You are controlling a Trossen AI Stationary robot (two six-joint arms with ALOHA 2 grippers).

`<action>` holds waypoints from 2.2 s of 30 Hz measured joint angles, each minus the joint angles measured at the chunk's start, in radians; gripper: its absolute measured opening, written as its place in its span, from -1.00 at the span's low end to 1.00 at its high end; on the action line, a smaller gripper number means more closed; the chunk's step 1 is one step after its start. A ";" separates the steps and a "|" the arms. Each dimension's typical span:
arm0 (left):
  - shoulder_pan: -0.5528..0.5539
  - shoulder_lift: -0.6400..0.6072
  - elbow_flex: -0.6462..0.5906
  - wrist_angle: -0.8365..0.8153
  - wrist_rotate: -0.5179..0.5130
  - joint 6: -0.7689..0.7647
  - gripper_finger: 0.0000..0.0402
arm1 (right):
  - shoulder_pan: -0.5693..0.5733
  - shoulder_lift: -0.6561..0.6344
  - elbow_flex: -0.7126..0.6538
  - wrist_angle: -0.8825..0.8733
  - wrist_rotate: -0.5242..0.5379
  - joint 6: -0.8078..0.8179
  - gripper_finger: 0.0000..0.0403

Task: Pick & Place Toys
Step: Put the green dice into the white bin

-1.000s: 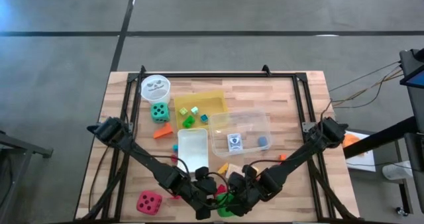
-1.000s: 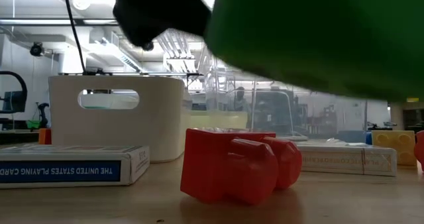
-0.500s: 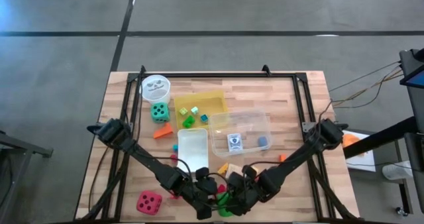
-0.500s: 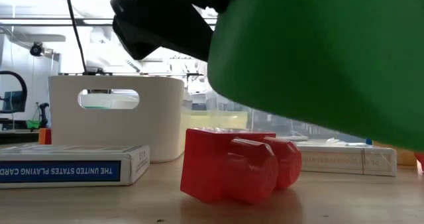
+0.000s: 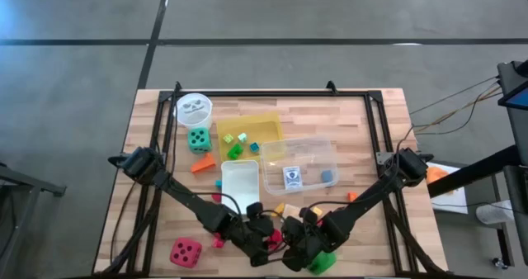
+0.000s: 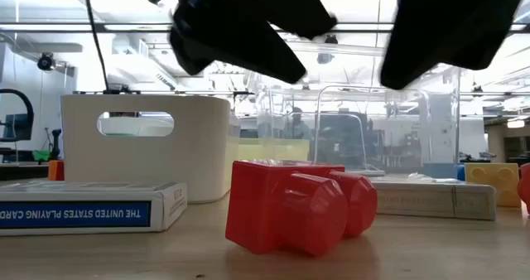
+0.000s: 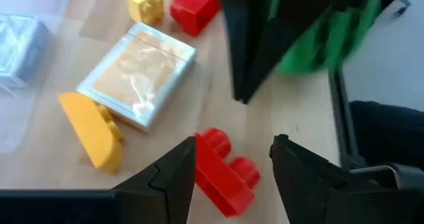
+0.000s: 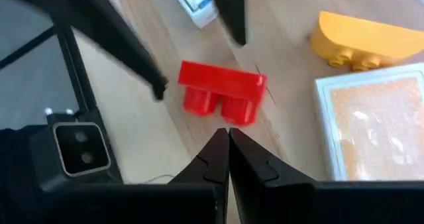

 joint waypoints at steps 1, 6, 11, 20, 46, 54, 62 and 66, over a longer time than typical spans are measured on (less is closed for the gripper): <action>0.002 0.000 0.000 -0.001 -0.001 0.000 -0.07 | 0.001 0.000 0.000 -0.011 0.008 0.000 -0.96; 0.003 0.000 0.000 -0.008 0.003 0.004 -0.07 | -0.002 0.001 -0.001 -0.032 0.022 -0.004 -0.96; 0.003 0.000 0.000 -0.012 0.008 0.005 -0.07 | -0.001 0.000 -0.001 -0.038 0.030 -0.024 -0.96; 0.001 -0.001 0.000 -0.016 0.018 0.003 -0.07 | 0.014 -0.033 -0.001 -0.105 0.061 -0.021 -0.96; -0.004 -0.039 0.000 -0.079 0.080 0.014 -0.07 | 0.123 -0.095 -0.006 -0.141 0.087 -0.165 -0.41; -0.007 -0.085 0.000 -0.131 0.079 0.026 -0.07 | 0.105 -0.092 0.001 -0.129 0.091 -0.284 0.21; -0.006 -0.121 0.000 -0.208 0.092 0.002 -0.07 | 0.101 -0.093 0.089 -0.338 0.085 -0.280 0.44; -0.002 -0.125 0.000 -0.232 0.133 -0.005 -0.07 | 0.103 -0.093 0.161 -0.489 0.002 -0.280 0.45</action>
